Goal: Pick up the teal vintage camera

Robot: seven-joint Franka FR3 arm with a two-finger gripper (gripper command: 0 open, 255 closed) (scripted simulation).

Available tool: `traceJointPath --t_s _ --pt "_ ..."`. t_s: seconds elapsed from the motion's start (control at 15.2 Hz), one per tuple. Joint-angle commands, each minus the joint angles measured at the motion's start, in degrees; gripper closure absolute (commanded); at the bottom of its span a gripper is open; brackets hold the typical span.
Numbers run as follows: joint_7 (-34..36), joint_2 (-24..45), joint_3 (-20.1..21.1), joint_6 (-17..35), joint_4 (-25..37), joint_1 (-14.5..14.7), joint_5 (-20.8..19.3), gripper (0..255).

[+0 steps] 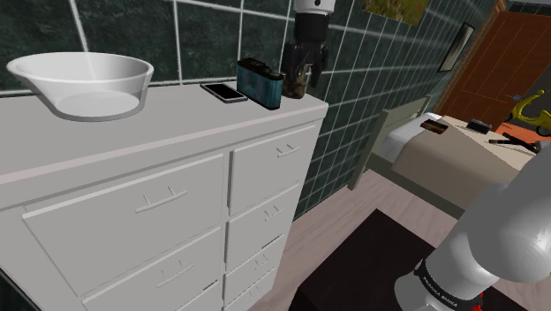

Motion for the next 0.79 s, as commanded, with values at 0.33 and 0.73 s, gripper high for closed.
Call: traceJointPath --t_s 0.33,0.73 --pt "6.1 17.9 2.5 -7.2 26.7 3.3 -6.4 0" --pt "7.2 20.7 2.6 -5.7 28.2 4.2 -7.6 0"
